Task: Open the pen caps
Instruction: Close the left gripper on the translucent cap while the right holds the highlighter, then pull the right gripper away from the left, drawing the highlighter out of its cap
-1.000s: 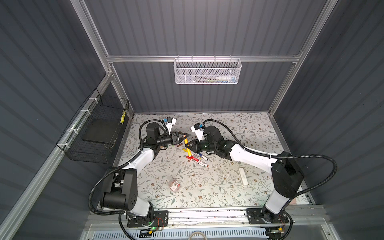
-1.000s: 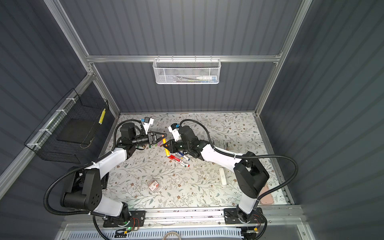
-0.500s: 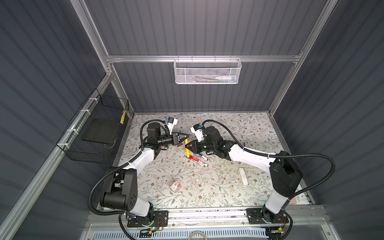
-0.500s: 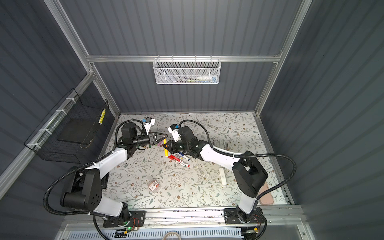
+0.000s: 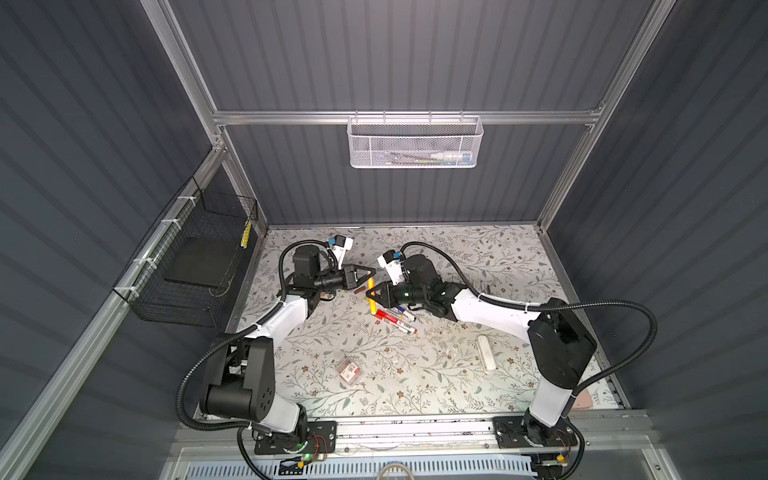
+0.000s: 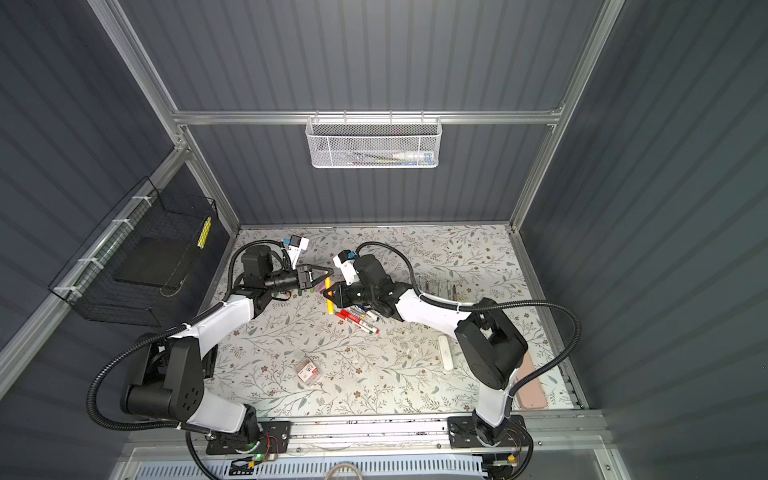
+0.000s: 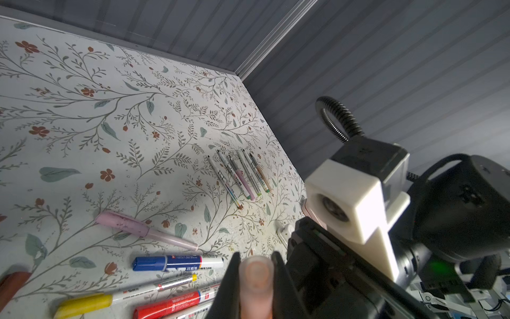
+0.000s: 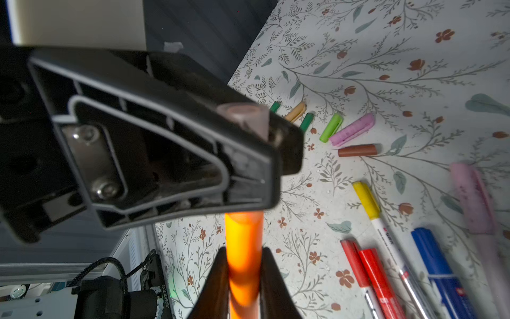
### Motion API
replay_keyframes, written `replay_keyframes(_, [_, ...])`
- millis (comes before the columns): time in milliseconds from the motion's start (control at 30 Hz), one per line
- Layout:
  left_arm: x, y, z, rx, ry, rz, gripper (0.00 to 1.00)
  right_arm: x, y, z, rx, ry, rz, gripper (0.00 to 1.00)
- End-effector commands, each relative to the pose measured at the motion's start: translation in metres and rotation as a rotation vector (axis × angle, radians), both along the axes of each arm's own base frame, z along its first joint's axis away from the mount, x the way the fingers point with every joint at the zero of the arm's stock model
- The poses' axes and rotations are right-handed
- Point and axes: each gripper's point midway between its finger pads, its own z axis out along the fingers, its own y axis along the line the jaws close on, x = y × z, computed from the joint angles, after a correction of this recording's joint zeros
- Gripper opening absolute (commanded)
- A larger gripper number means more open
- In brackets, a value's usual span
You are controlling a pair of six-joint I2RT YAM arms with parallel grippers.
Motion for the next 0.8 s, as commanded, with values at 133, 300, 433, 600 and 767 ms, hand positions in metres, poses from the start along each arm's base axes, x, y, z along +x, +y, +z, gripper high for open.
replay_keyframes(133, [0.037, 0.035, 0.034, -0.050, -0.032, 0.139, 0.00, -0.048, 0.000, -0.040, -0.058, 0.099, 0.058, 0.00])
replay_keyframes(300, [0.054, 0.054, 0.050, -0.071, -0.037, 0.178, 0.00, -0.067, -0.007, -0.060, -0.125, 0.123, 0.066, 0.00])
replay_keyframes(433, [0.058, 0.063, 0.055, -0.075, -0.059, 0.199, 0.00, -0.066, -0.009, -0.060, -0.141, 0.107, 0.062, 0.00])
replay_keyframes(600, [0.066, 0.076, 0.060, -0.047, -0.079, 0.242, 0.00, -0.068, -0.007, -0.062, -0.142, 0.117, 0.079, 0.00])
replay_keyframes(767, [0.079, 0.097, 0.063, 0.065, -0.105, 0.320, 0.00, -0.070, -0.011, -0.065, -0.146, 0.123, 0.071, 0.00])
